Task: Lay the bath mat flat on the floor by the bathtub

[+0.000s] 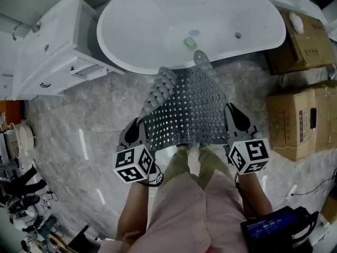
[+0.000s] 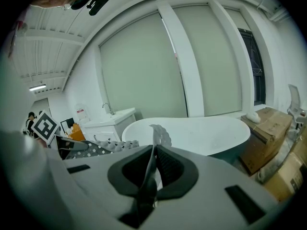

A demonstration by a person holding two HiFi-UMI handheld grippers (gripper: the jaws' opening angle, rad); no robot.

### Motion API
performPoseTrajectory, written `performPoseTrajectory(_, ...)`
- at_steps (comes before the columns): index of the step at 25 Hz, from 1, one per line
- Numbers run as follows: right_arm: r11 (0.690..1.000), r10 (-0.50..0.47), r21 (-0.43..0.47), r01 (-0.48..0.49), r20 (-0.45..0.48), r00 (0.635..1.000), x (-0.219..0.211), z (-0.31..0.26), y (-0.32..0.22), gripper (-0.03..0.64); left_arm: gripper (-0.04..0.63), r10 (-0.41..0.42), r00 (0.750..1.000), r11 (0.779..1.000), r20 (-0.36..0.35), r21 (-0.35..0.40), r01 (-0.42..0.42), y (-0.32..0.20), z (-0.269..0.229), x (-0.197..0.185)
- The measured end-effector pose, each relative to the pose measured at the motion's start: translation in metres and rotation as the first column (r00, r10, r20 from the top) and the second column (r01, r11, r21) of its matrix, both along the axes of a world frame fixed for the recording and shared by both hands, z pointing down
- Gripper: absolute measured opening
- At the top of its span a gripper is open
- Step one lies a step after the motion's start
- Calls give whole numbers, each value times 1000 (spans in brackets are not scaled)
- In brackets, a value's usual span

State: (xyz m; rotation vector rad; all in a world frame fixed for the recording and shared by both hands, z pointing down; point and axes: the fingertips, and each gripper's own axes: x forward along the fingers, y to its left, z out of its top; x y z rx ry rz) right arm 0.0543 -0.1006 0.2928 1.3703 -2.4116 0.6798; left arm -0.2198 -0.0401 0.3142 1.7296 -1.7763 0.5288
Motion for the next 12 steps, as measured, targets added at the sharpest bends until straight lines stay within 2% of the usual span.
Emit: performPoseTrajectory(12,999,-34,22,33,14,999,-2,-5,6,32,38,-31,999,999,23,22,31,9,-7,-1)
